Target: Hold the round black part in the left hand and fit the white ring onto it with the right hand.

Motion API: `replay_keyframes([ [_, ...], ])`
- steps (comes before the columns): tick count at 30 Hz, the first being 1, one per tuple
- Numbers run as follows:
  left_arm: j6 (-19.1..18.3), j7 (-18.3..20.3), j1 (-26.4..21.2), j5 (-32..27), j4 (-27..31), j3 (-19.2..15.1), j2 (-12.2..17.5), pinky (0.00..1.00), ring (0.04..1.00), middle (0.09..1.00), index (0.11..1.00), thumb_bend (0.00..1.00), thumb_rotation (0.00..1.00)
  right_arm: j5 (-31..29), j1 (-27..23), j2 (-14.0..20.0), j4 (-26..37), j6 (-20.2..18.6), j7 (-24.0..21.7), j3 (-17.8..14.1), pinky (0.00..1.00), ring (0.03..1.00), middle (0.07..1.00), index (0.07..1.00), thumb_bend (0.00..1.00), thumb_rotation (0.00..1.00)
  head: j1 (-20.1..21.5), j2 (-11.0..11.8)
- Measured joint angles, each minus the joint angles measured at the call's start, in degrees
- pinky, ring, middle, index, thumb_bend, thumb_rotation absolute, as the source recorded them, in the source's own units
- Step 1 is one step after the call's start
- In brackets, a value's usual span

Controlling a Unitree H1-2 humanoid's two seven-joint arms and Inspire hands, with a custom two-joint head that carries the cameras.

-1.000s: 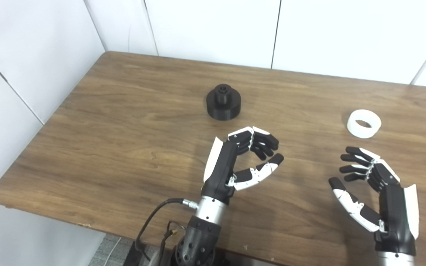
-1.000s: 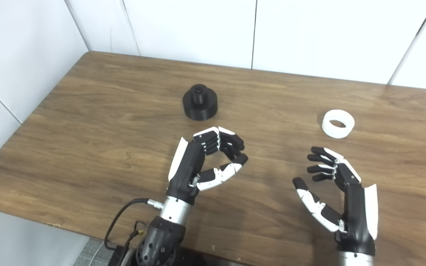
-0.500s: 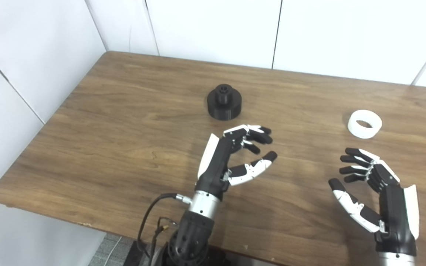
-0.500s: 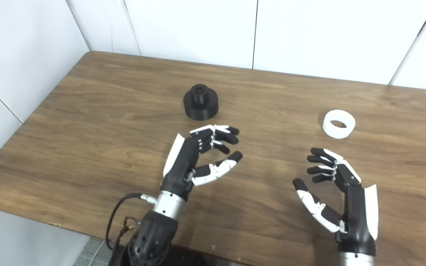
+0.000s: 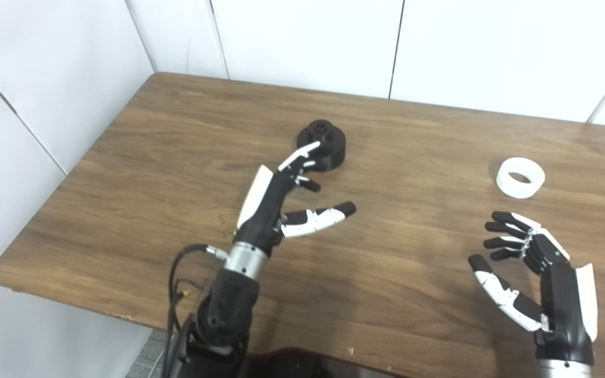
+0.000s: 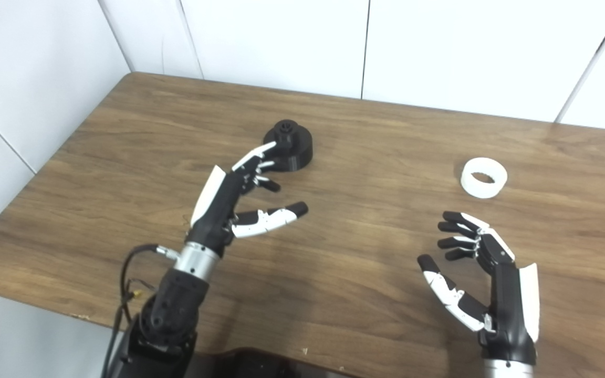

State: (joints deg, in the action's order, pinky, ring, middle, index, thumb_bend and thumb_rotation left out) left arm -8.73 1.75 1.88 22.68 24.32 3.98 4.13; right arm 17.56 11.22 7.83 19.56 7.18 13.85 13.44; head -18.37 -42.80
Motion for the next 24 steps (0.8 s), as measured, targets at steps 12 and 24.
replay_keyframes([
  [12,-2.1,0.4,-8.9,5.3,-5.9,-2.9,6.2,0.71,0.841,0.882,0.863,0.8,0.31,-0.6,0.0,0.0,-0.5,0.6,0.0,-0.2,0.49,0.584,0.676,0.71,0.54,0.24,0.2,0.3],
  [24,-2.8,0.1,-17.6,13.5,-17.4,-0.8,10.4,0.77,0.912,0.921,0.873,0.87,0.34,-0.5,0.1,0.0,-0.8,0.7,0.0,-0.5,0.49,0.577,0.672,0.711,0.54,0.25,0.6,0.4],
])
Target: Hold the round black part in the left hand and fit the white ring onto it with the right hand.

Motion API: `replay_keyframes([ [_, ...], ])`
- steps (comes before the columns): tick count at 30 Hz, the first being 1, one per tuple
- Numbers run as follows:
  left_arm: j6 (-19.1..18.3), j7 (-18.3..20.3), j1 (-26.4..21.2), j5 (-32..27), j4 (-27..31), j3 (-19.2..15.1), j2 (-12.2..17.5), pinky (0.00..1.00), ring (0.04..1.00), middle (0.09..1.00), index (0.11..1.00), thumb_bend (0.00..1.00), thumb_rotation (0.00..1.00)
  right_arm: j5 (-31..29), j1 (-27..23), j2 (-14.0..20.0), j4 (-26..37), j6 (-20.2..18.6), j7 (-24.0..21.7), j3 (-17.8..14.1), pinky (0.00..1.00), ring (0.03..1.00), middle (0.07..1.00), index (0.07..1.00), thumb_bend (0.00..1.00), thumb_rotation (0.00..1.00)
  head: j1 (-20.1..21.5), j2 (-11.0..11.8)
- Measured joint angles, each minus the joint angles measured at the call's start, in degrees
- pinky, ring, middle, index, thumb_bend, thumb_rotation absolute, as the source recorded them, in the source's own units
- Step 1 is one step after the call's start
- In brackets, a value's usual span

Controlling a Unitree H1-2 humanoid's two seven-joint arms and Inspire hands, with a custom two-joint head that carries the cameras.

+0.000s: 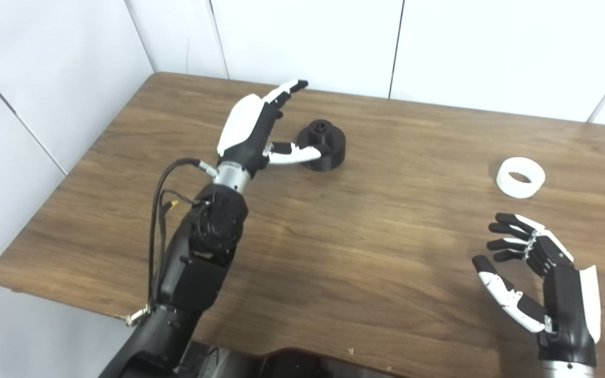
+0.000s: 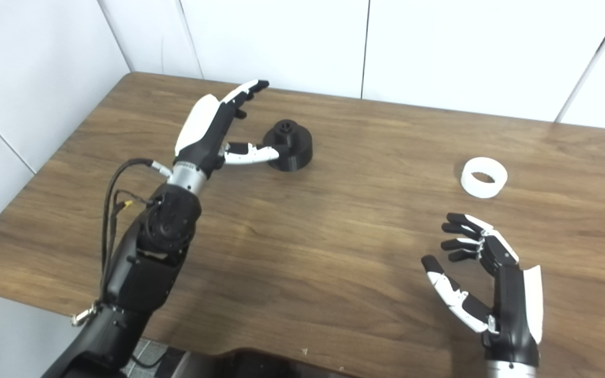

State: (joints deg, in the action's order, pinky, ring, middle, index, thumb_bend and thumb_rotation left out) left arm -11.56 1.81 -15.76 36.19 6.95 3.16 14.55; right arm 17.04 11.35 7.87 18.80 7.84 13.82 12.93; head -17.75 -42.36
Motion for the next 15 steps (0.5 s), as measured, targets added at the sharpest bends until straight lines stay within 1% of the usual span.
replay_keyframes([
  [3,-1.0,-0.1,-1.6,2.0,-2.8,0.9,0.4,0.79,0.93,0.933,0.864,0.88,0.36,0.0,0.0,0.0,-0.2,0.0,0.0,0.0,0.49,0.576,0.672,0.71,0.54,0.25,0.2,-0.1],
  [8,-1.0,-0.3,-3.9,4.3,-7.8,2.4,1.8,0.85,0.951,0.951,0.86,0.9,0.42,0.1,0.0,0.0,-0.5,0.2,0.0,0.0,0.49,0.575,0.672,0.71,0.55,0.27,0.2,-0.1],
  [9,-1.0,-0.5,-4.5,4.6,-9.0,2.8,2.1,0.87,0.968,0.968,0.863,0.92,0.43,0.2,0.0,0.0,-0.8,0.2,0.0,-0.1,0.49,0.573,0.671,0.71,0.55,0.27,0.4,0.0],
  [12,-1.1,-1.0,-5.8,6.0,-12.5,4.0,3.1,0.86,0.978,0.976,0.857,0.94,0.42,0.3,0.0,0.0,-1.1,0.3,0.0,-0.1,0.48,0.57,0.671,0.709,0.54,0.25,0.7,-0.2],
  [15,-1.3,-1.1,-6.5,6.5,-14.4,5.0,3.6,0.86,0.997,0.996,0.861,0.96,0.42,0.3,0.1,0.0,-1.1,0.4,0.0,0.0,0.48,0.567,0.67,0.709,0.55,0.26,0.8,-0.3],
])
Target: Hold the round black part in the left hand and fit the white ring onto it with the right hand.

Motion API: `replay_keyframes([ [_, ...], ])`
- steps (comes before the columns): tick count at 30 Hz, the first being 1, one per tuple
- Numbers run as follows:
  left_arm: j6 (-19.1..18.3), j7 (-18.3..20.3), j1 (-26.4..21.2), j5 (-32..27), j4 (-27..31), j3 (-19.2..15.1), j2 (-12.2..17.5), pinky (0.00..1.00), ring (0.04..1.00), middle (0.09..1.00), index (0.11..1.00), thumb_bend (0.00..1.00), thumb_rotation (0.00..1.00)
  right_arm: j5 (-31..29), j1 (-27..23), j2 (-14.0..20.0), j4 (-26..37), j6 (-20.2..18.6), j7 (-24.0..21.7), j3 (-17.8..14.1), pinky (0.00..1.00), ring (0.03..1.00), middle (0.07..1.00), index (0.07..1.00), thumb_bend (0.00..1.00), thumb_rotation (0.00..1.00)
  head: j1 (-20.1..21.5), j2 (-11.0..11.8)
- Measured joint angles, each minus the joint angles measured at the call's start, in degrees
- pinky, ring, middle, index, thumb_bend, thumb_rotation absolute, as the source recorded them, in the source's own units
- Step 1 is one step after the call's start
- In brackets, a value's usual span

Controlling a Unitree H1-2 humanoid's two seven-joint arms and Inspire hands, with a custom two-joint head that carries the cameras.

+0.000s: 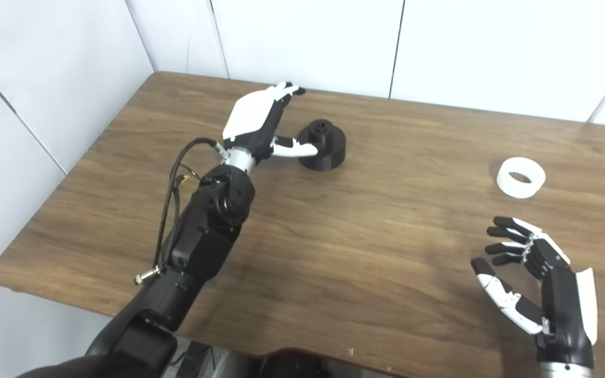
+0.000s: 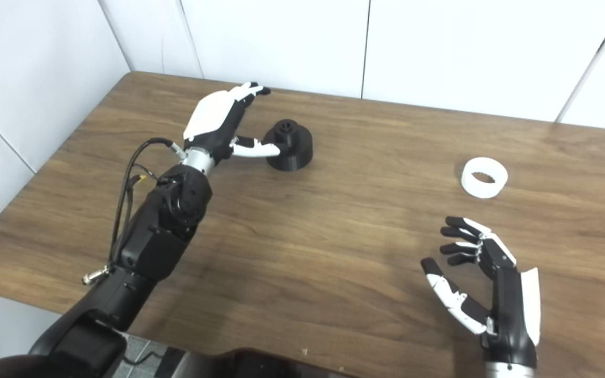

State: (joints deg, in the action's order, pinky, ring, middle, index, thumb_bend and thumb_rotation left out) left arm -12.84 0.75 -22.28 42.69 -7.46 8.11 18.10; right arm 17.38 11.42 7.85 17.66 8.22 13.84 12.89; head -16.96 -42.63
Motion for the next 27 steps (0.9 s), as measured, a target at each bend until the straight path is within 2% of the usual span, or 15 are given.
replay_keyframes([
  [3,-1.3,0.2,-0.5,0.4,-2.9,1.3,0.0,0.87,1.0,1.0,0.86,0.98,0.43,0.2,0.0,0.0,0.0,0.0,0.0,0.0,0.49,0.574,0.674,0.711,0.54,0.26,0.0,0.0],
  [6,-2.4,0.6,-0.5,1.1,-4.9,2.6,0.1,0.84,1.0,1.0,0.853,1.0,0.46,0.2,0.0,0.0,0.0,0.0,0.0,0.1,0.49,0.573,0.674,0.709,0.54,0.26,0.3,0.0],
  [7,-2.6,0.9,-0.5,1.3,-5.7,3.2,0.3,0.86,1.0,1.0,0.852,1.0,0.48,0.2,0.0,0.0,0.0,0.0,0.0,0.1,0.48,0.573,0.675,0.71,0.54,0.26,0.4,-0.1],
  [15,-4.6,3.3,-0.6,1.4,-6.3,5.5,1.1,0.93,1.0,1.0,0.849,1.0,0.56,0.5,0.0,0.0,0.0,0.0,0.0,0.2,0.48,0.574,0.678,0.709,0.54,0.23,0.5,-0.3],
  [22,-5.2,3.6,-1.1,1.4,-6.9,6.2,1.1,0.9,1.0,1.0,0.843,1.0,0.57,0.5,0.0,0.0,0.1,0.0,0.0,0.2,0.48,0.574,0.68,0.707,0.53,0.22,0.7,-0.4],
  [27,-5.5,3.4,-1.7,1.0,-7.9,6.2,0.8,0.93,1.0,1.0,0.849,1.0,0.55,0.8,0.0,0.0,0.1,-0.1,0.0,0.2,0.48,0.571,0.677,0.704,0.53,0.23,0.7,-0.4],
])
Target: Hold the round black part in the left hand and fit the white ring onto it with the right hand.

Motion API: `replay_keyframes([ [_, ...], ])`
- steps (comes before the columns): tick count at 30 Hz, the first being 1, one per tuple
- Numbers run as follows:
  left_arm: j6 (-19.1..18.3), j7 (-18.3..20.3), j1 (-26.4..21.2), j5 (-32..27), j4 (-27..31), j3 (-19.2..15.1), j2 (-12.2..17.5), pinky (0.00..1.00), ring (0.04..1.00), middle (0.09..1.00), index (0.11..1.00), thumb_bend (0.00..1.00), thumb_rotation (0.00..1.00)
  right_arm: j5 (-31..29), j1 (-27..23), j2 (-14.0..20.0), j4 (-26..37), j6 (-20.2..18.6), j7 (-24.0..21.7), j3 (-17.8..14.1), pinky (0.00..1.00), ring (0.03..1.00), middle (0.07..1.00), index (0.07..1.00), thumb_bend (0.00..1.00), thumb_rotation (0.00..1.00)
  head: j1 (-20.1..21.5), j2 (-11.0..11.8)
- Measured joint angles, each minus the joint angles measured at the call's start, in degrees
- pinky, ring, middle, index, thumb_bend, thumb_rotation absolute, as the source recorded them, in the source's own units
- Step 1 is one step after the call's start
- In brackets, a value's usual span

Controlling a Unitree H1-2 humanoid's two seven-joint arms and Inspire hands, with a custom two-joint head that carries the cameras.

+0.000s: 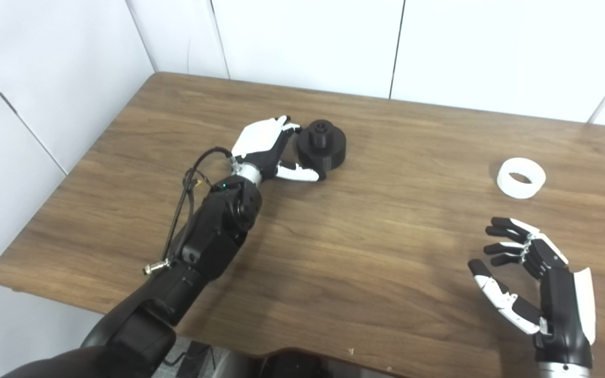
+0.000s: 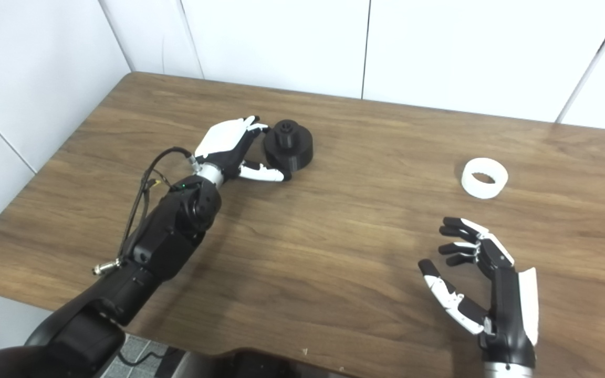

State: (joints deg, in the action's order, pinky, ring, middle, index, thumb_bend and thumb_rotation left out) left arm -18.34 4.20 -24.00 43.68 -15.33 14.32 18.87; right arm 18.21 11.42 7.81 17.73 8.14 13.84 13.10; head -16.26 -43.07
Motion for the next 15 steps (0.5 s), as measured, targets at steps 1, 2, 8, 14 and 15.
replay_keyframes([
  [1,-0.1,-0.2,0.0,-0.2,-0.1,-0.1,-0.2,0.93,1.0,1.0,0.844,1.0,0.54,0.1,0.0,0.0,0.0,0.0,0.0,0.0,0.48,0.569,0.676,0.703,0.54,0.23,-0.1,0.0],
  [2,-0.2,-0.7,0.0,-0.6,-0.3,-0.3,-0.6,0.92,1.0,1.0,0.828,1.0,0.51,0.1,0.0,0.0,0.0,0.0,0.0,0.0,0.48,0.568,0.677,0.703,0.54,0.23,-0.2,0.0],
  [8,1.1,-7.9,-0.5,-2.9,-4.3,-3.0,-4.0,0.92,1.0,1.0,0.81,0.97,0.5,0.1,0.0,0.0,0.0,0.0,0.0,0.1,0.48,0.572,0.679,0.701,0.54,0.23,-0.1,-0.2],
  [14,1.8,-12.0,-0.8,-5.7,-6.1,-5.0,-6.4,0.92,1.0,1.0,0.806,0.95,0.49,0.3,0.0,0.0,0.3,-0.1,0.0,0.1,0.48,0.569,0.678,0.699,0.54,0.25,-0.1,-0.4],
  [15,1.8,-12.5,-0.8,-5.9,-6.2,-5.0,-6.5,0.92,1.0,1.0,0.809,0.94,0.49,0.3,0.0,0.0,0.4,-0.2,0.0,0.1,0.48,0.569,0.678,0.699,0.54,0.24,-0.1,-0.4],
])
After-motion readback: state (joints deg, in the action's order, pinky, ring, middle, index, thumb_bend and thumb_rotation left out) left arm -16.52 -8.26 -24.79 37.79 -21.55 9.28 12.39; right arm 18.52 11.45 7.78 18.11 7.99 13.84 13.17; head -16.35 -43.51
